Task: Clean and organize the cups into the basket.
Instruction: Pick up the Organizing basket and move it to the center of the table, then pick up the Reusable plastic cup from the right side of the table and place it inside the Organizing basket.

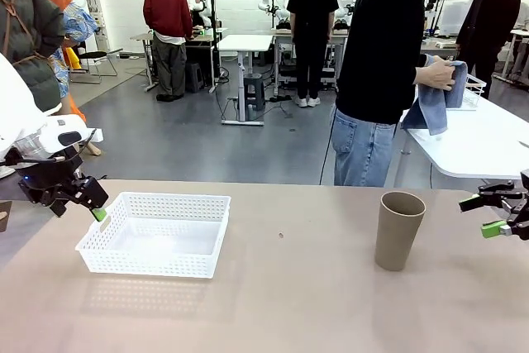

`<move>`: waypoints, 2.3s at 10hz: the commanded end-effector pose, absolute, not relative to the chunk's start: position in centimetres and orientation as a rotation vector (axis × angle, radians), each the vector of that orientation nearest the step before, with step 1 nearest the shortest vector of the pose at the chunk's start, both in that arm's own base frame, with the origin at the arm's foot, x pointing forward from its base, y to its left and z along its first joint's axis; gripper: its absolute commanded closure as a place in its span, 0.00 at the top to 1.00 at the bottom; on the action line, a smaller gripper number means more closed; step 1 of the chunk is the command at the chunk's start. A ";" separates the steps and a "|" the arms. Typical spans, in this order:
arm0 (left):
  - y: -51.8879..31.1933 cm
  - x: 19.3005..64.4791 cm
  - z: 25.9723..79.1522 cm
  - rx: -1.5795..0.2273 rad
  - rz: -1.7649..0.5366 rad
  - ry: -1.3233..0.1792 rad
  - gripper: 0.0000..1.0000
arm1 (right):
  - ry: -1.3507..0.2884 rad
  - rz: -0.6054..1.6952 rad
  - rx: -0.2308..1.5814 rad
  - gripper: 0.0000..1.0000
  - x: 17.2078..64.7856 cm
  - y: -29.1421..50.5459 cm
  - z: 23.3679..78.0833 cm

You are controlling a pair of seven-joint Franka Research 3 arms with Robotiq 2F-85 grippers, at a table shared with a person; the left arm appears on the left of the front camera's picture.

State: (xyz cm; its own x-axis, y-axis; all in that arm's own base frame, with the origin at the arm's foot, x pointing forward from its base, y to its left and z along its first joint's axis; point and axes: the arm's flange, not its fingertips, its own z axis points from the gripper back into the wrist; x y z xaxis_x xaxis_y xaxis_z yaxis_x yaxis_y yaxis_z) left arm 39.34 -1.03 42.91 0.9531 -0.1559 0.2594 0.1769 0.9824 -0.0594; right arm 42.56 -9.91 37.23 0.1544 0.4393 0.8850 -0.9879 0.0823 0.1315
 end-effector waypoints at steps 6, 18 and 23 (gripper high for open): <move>-0.4 41.0 39.6 -0.061 -0.161 -0.214 1.00 | -0.868 1.323 1.122 1.00 48.2 -11.1 31.2; -1.0 43.0 35.5 -0.013 -0.164 -0.129 1.00 | -0.845 1.351 1.173 1.00 51.3 -3.4 24.8; -0.7 42.6 35.8 -0.063 -0.162 -0.118 1.00 | -0.820 1.368 1.190 1.00 51.2 -3.5 25.0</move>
State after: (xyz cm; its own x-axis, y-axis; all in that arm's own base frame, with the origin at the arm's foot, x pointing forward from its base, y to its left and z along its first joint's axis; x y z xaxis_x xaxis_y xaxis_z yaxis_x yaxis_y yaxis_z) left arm 42.71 -0.74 35.69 0.9790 -0.1641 0.1214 0.1707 0.9842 -0.0461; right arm 51.39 -3.41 24.98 0.0984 0.2785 0.9554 -0.9775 -0.1530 0.1453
